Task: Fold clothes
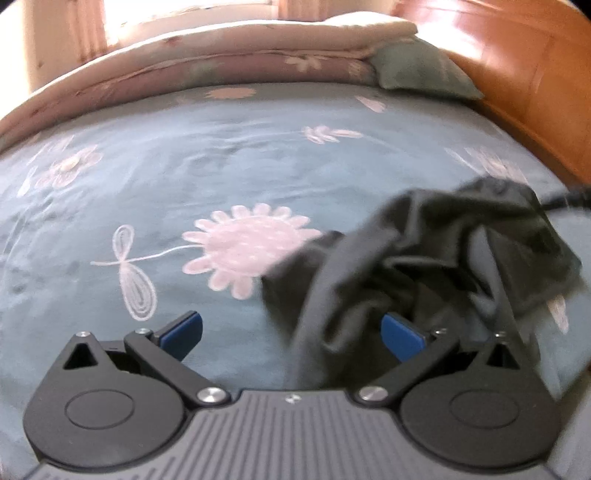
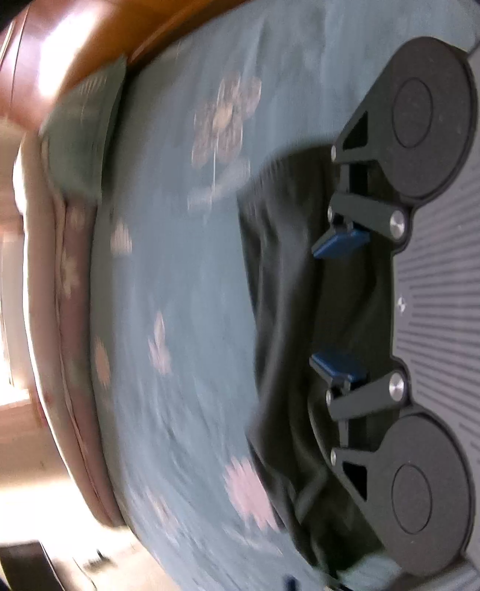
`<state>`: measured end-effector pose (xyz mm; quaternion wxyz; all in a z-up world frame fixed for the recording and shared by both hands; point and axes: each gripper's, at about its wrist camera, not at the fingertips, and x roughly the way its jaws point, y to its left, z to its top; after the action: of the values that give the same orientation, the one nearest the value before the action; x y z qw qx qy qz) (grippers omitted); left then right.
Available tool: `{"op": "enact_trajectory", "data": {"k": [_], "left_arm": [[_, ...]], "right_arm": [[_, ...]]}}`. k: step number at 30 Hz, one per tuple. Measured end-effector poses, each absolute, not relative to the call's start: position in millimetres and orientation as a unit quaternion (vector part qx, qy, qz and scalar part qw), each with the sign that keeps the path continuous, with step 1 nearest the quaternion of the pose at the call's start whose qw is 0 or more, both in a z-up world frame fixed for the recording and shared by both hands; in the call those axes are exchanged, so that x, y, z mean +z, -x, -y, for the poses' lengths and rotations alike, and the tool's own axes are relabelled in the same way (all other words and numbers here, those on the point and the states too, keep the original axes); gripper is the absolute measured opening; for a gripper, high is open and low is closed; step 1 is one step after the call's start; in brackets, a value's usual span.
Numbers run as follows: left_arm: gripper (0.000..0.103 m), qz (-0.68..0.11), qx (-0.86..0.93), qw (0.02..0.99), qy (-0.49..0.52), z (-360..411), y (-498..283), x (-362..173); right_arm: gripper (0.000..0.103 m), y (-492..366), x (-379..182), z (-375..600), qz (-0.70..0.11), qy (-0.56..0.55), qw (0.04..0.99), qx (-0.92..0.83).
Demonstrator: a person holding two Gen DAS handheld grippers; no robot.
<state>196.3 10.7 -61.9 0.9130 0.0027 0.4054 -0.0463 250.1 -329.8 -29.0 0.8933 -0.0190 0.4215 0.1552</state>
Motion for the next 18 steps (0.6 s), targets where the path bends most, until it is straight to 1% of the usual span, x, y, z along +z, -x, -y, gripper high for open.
{"op": "enact_trajectory", "data": {"k": [2,3,4,5,8,11,18], "left_arm": [[0.103,-0.416,-0.031,0.909,0.001,-16.9,-201.3,-65.3],[0.102,-0.423,-0.030,0.906,0.002,-17.8,-203.0,-67.8],[0.102,-0.427,-0.038,0.903,0.003,-17.5,-203.4,-70.8],[0.102,-0.432,-0.045,0.901,0.005,-16.5,-202.9,-73.6],[0.102,-0.445,-0.071,0.892,0.028,-14.6,-197.3,-81.3],[0.102,-0.451,-0.097,0.887,0.026,-11.6,-187.1,-87.9],[0.102,-0.473,-0.150,0.868,0.022,-3.8,-170.2,-112.7]], "right_arm": [[0.067,-243.6,-34.7,304.9,-0.425,0.017,0.885,0.188],[0.069,-240.6,-37.9,292.7,-0.426,0.014,0.882,0.203],[0.073,-237.0,-40.7,281.5,-0.427,0.011,0.878,0.215],[0.074,-232.9,-42.7,270.9,-0.428,0.008,0.875,0.225],[0.074,-223.4,-47.5,241.1,-0.428,0.001,0.868,0.254],[0.074,-219.2,-50.7,218.9,-0.426,0.010,0.863,0.271],[0.075,-208.1,-55.2,215.1,-0.434,0.008,0.859,0.272]]}}
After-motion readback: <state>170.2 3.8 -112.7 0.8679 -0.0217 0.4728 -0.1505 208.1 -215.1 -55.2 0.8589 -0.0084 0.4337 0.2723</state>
